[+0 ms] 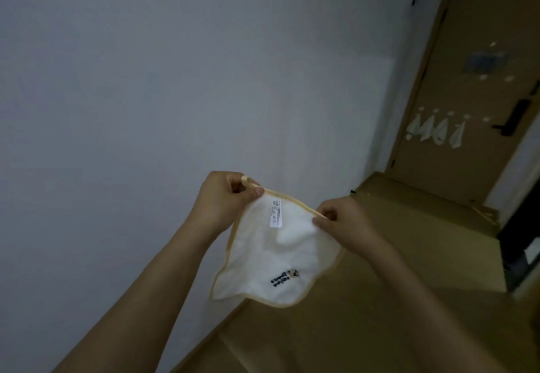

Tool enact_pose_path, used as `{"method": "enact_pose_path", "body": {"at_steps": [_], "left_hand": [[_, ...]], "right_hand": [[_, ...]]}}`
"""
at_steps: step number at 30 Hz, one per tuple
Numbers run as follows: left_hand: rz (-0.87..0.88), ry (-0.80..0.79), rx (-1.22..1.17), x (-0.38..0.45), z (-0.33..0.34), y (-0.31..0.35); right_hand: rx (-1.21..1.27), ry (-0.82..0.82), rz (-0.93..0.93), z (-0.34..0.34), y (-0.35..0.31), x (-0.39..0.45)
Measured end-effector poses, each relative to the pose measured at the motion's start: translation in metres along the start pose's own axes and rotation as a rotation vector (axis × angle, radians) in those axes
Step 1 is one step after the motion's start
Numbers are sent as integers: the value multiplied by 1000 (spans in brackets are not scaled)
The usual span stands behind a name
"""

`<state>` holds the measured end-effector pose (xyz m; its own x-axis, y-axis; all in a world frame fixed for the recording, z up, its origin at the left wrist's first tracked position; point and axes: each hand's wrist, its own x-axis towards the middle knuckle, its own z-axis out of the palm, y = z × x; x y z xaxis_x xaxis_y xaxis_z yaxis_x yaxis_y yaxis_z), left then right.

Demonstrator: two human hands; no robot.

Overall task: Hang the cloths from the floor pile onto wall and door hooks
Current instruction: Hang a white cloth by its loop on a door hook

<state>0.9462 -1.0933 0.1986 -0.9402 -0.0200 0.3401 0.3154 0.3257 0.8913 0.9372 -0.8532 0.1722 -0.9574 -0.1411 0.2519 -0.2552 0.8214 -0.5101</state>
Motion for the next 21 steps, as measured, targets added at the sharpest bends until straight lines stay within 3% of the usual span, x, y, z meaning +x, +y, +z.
{"method": "enact_pose_path", "body": {"at_steps": [11, 21], "left_hand": [[11, -228, -81, 82, 147, -5], [37, -489, -156, 190, 255, -29]], "right_hand": [[-50, 84, 207, -39, 119, 18], [74, 180, 338, -40, 202, 101]]}}
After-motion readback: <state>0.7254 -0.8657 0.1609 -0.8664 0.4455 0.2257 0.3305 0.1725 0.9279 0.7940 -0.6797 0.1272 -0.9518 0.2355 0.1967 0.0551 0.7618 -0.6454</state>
